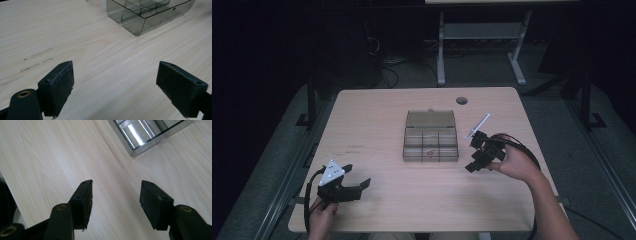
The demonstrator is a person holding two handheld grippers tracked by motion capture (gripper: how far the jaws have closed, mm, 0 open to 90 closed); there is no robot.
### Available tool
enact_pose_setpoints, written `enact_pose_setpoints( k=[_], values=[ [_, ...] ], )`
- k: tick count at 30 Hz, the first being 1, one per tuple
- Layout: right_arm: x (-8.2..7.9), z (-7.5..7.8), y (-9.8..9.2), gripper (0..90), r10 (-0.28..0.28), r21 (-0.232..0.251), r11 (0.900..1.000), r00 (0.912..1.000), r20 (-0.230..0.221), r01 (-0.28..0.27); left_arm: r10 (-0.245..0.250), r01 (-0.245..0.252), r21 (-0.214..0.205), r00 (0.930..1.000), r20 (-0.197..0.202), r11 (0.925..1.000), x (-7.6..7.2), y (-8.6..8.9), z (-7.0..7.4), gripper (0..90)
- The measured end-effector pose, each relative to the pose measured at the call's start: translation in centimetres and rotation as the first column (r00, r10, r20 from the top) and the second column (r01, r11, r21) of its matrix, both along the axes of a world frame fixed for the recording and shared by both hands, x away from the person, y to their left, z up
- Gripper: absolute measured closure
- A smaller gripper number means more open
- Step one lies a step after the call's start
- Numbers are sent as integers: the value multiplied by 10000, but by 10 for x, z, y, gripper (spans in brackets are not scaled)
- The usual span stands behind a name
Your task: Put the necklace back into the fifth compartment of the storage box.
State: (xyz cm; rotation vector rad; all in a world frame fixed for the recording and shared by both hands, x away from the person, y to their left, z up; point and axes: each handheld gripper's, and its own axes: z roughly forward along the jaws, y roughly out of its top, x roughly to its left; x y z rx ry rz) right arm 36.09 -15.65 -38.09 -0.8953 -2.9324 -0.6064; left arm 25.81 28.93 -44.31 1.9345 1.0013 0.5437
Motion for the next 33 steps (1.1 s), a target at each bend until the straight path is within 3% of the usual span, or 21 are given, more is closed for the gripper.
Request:
enact_pose_setpoints(
  k=[14,26,31,33],
  values=[
    [-18,-14,-20,444,-307,192,9994,9995,115,305,-80,80,108,10000,27,9999,0,-4,-2,143],
    [-36,-25,-41,441,-634,631,9961,9979,159,623,-32,32,214,10000,1,9998,-1,-5,-1,143],
    [-44,-30,-46,439,-654,659,9958,9977,182,641,15,-15,-83,10000,-16,10000,-2,-5,-2,143],
    [-48,-33,-48,437,-693,623,9957,9974,171,682,-50,50,81,10000,21,10000,-3,-5,-1,143]
  ],
)
